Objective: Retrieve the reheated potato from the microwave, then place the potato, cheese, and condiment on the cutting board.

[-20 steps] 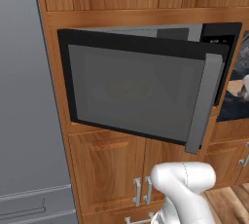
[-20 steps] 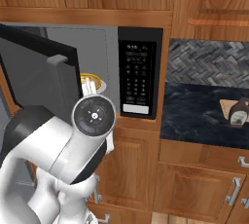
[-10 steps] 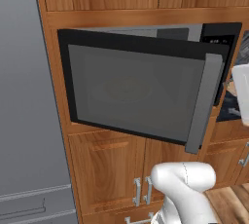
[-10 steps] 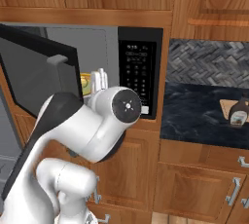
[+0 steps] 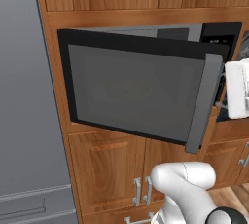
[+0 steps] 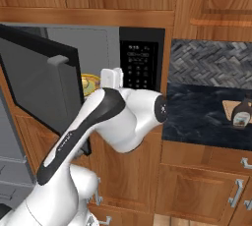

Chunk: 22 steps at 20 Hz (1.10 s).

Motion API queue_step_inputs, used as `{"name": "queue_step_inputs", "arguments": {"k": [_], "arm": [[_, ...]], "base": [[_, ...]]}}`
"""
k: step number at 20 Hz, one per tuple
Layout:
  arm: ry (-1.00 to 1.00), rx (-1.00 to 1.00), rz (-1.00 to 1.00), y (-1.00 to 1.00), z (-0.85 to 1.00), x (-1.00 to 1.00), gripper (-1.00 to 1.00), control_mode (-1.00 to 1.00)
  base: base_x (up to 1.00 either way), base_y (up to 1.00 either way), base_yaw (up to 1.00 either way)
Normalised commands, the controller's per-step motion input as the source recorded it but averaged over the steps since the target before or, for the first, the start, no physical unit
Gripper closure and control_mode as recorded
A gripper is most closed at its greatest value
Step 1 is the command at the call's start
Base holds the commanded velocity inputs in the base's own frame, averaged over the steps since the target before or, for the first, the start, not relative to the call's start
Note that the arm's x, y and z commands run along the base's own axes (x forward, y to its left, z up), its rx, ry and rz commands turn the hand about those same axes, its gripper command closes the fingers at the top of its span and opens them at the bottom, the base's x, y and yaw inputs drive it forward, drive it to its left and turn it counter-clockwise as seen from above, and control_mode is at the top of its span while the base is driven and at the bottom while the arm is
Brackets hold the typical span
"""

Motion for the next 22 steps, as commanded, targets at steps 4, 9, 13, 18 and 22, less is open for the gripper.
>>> {"name": "queue_step_inputs", "arguments": {"k": [4,9,13,18,22], "arm": [[-0.02,0.12,0.19,0.22,-0.07,0.23,-1.0,-1.0],[-0.01,0.12,0.2,0.19,-0.02,0.08,-1.0,-1.0],[0.0,0.15,0.17,0.23,0.01,-0.13,-1.0,-1.0],[0.0,0.17,0.15,0.28,0.0,-0.24,-1.0,-1.0],[0.0,0.11,0.19,0.25,0.0,-0.44,-1.0,-1.0]], "base": [[0.0,0.0,0.0],[0.0,0.0,0.0],[0.0,0.0,0.0],[0.0,0.0,0.0],[0.0,0.0,0.0]]}}
